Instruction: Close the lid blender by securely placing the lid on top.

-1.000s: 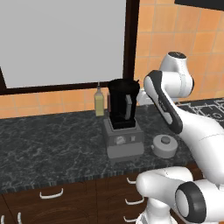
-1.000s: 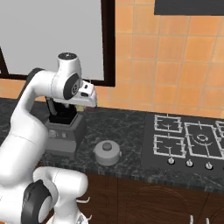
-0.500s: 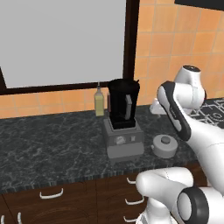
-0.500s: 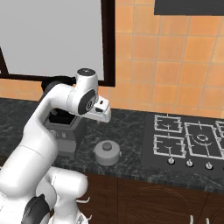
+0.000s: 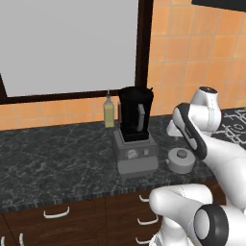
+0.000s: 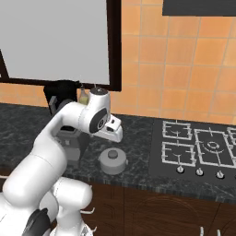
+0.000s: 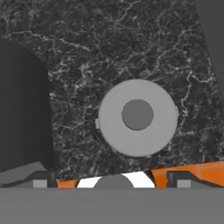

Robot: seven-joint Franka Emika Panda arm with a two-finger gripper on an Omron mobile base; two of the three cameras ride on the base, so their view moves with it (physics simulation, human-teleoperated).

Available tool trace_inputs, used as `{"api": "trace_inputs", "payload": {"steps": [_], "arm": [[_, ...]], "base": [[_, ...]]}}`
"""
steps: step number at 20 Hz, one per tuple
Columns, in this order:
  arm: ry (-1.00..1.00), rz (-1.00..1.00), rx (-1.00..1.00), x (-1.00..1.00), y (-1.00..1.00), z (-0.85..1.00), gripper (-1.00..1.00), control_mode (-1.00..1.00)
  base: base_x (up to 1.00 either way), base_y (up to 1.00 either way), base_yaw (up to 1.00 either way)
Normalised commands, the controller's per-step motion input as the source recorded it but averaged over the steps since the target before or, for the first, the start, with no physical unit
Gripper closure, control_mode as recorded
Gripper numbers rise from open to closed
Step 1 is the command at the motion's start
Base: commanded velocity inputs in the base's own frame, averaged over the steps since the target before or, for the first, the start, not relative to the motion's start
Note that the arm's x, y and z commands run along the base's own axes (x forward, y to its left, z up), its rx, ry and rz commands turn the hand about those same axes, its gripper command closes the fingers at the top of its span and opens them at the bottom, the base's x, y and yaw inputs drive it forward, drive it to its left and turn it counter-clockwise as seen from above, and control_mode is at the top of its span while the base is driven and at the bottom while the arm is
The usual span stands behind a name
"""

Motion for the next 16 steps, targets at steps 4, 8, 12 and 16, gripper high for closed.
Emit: {"api": "trace_inputs", "payload": {"steps": [4, 8, 12, 16], "arm": [[0.02, -0.11, 0.00, 0.03, -0.21, -0.52, -1.00, -1.00], [0.07, -0.04, 0.00, 0.22, -0.10, -0.46, -1.00, -1.00], [0.06, -0.02, 0.00, 0.20, -0.09, -0.35, -1.00, -1.00], [0.07, 0.00, 0.00, 0.44, -0.27, -0.26, -1.00, -1.00]], "base": [[0.00, 0.00, 0.00], [0.00, 0.00, 0.00], [0.00, 0.00, 0.00], [0.00, 0.00, 0.00]]}}
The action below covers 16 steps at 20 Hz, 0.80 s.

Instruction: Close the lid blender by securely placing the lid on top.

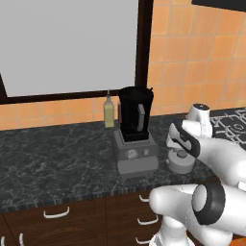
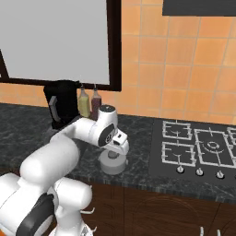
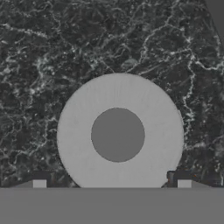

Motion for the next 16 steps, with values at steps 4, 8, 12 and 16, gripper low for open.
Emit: {"api": "trace_inputs", "payload": {"steps": [4, 8, 12, 16], "arm": [[0.02, 0.00, -0.01, 0.32, -0.06, -0.24, -1.00, -1.00], [0.02, 0.00, -0.01, 0.15, 0.00, -0.26, -1.00, -1.00], [0.01, 0.00, 0.00, -0.17, 0.00, -0.31, -1.00, -1.00], [0.00, 0.00, -0.03, -0.14, 0.04, -0.39, -1.00, -1.00]], "base": [[0.00, 0.00, 0.00], [0.00, 0.00, 0.00], [0.00, 0.00, 0.00], [0.00, 0.00, 0.00]]}}
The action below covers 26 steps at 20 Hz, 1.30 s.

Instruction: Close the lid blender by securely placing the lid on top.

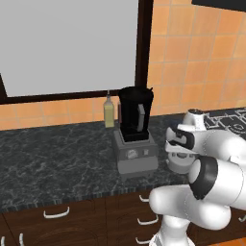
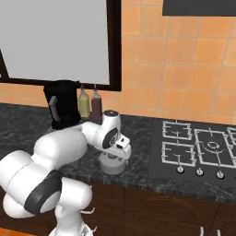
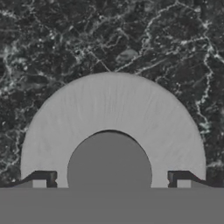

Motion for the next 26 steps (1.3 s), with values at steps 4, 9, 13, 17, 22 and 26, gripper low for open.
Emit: {"api": "trace_inputs", "payload": {"steps": [4, 9, 13, 17, 22, 26], "arm": [[0.05, 0.00, -0.08, 0.00, 0.26, -0.51, 1.00, -1.00], [0.03, 0.00, -0.02, 0.00, 0.47, -0.29, 1.00, -1.00], [0.02, 0.00, 0.00, 0.02, 0.31, -0.04, 1.00, -1.00], [0.00, 0.00, 0.03, -0.02, 0.02, 0.60, 1.00, -1.00], [-0.05, 0.00, 0.06, -0.22, -0.01, 1.00, 1.00, -1.00], [-0.09, 0.00, 0.08, -0.33, -0.03, 1.00, 1.00, -1.00]], "base": [[0.00, 0.00, 0.00], [0.00, 0.00, 0.00], [0.00, 0.00, 0.00], [0.00, 0.00, 0.00], [0.00, 0.00, 0.00], [0.00, 0.00, 0.00]]}}
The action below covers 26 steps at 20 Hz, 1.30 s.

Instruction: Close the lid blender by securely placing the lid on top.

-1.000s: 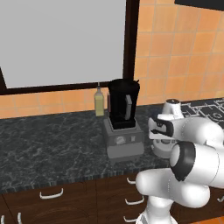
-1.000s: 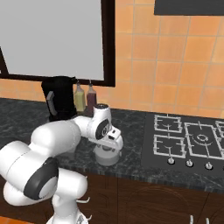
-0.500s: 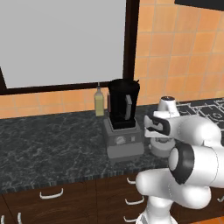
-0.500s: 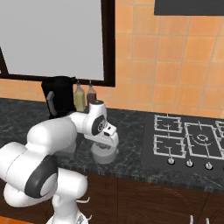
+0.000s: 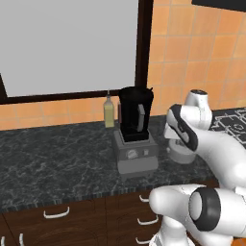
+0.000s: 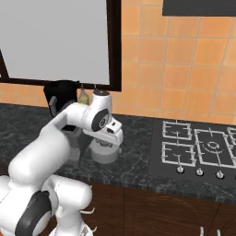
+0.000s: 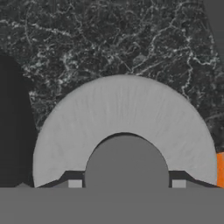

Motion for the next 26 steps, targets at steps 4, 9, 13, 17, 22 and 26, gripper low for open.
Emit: {"api": "trace_inputs", "payload": {"steps": [4, 9, 13, 17, 22, 26], "arm": [[-0.10, 0.00, 0.06, -0.45, -0.12, 1.00, 1.00, -1.00], [-0.08, -0.02, 0.05, -0.53, 0.00, 1.00, 1.00, -1.00], [-0.12, 0.00, 0.03, -0.22, 0.45, 1.00, 1.00, -1.00], [-0.26, 0.00, 0.00, 0.00, 0.97, 1.00, 1.00, -1.00], [-0.34, 0.00, 0.00, 0.01, 0.56, 1.00, 1.00, -1.00], [-0.33, 0.00, 0.00, 0.00, 0.15, 0.98, 1.00, -1.00]], "base": [[0.00, 0.00, 0.00], [0.00, 0.00, 0.00], [0.00, 0.00, 0.00], [0.00, 0.00, 0.00], [0.00, 0.00, 0.00], [0.00, 0.00, 0.00]]}}
